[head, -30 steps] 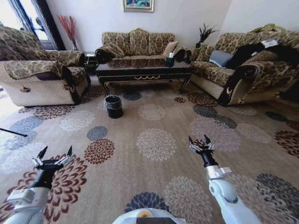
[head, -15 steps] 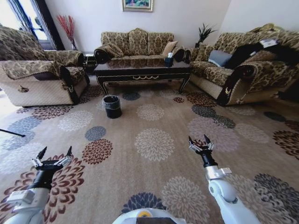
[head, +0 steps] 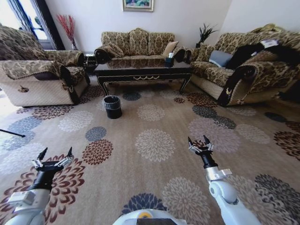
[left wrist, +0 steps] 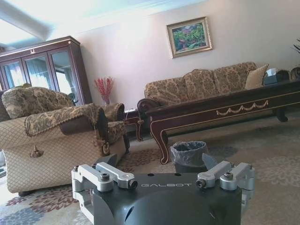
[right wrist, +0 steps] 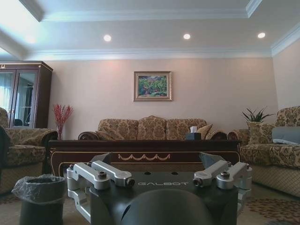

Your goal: Move to the front of the table and pick up the trash from the floor, then place it into the trash bin.

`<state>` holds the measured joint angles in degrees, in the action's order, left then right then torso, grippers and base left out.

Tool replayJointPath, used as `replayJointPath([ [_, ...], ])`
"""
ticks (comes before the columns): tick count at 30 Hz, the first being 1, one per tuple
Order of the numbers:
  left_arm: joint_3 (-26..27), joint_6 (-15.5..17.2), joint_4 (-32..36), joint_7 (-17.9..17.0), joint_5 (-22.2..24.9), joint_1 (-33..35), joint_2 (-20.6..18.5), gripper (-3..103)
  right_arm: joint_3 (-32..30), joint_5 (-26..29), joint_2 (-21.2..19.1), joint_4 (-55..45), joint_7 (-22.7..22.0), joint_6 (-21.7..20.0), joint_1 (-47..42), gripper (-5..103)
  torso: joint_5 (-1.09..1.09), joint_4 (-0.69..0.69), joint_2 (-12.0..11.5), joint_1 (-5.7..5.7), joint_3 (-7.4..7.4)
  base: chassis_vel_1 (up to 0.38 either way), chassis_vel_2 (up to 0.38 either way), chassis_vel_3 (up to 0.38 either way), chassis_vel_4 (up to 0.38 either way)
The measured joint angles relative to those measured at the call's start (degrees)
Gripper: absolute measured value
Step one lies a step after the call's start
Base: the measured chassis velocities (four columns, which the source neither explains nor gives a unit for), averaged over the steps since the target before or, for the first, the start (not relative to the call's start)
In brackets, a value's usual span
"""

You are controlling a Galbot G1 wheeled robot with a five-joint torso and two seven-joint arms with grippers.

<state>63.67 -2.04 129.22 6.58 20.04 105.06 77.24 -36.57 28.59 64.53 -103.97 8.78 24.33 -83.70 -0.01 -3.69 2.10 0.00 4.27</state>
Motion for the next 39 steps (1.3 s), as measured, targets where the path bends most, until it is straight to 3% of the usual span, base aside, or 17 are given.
replayJointPath([
  [6, -0.48, 0.37, -0.27, -0.15, -0.13, -0.3, 0.05, 100, -0.02, -0.12, -0.04, 0.07, -0.6, 0.23, 0.11, 100, 0.0, 0.01, 0.0, 0.0, -0.01, 0.104, -0.124, -0.117, 0.136],
  [14, -0.87, 1.11, -0.42, -1.16, -0.01, -0.39, 0.03, 100, 0.35, -0.44, -0.03, -1.14, -4.59, -1.51, 0.14, 100, 0.01, 0.01, 0.0, 0.0, 0.01, 0.037, -0.062, -0.072, 0.037],
  [39, -0.8, 1.55, -0.08, -3.81, 1.36, -0.37, -0.1, 100, 0.28, -0.27, -0.13, -1.69, -4.22, -2.51, -0.09, 100, 0.01, 0.0, -0.01, 0.0, 0.0, 0.0, 0.0, 0.0, 0.0],
])
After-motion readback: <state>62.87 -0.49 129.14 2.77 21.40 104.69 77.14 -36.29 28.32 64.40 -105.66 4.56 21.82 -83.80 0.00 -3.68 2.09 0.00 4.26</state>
